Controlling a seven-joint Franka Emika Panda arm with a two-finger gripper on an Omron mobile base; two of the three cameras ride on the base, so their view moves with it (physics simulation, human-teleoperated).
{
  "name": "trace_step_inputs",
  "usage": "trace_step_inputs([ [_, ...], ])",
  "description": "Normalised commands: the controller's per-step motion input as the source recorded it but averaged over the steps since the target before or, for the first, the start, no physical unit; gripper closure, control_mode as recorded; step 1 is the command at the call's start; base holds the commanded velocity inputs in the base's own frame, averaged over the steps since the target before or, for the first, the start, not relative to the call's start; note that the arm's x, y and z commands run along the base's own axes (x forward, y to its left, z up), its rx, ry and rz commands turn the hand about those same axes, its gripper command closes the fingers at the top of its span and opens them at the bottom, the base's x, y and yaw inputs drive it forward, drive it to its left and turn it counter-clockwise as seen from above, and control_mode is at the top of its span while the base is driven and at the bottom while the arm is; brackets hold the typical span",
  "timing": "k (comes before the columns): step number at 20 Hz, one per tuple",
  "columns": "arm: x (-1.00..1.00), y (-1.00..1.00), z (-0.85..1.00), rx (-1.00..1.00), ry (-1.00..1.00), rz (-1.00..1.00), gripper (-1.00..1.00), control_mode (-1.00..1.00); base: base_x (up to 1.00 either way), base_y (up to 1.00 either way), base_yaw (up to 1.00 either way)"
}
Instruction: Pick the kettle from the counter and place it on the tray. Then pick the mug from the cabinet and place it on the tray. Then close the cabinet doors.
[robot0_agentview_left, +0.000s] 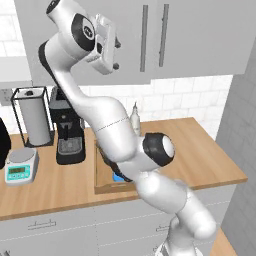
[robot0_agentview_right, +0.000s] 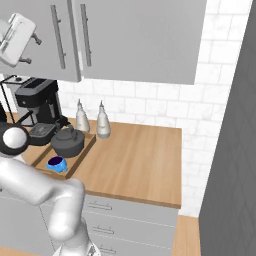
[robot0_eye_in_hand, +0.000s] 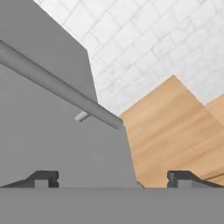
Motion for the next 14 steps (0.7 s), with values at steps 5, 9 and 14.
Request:
trace_step_inputs([
  [5,0.16,-0.8,-0.31,-0.12,-0.09,0.59,-1.0,-1.0,0.0,0.0,0.0],
  [9,0.47,-0.68,-0.62,-0.1,-0.1,0.63,-1.0,-1.0,0.0,0.0,0.0],
  [14,0.71,-0.48,-0.7,-0.06,-0.14,0.64,-1.0,-1.0,0.0,0.0,0.0],
])
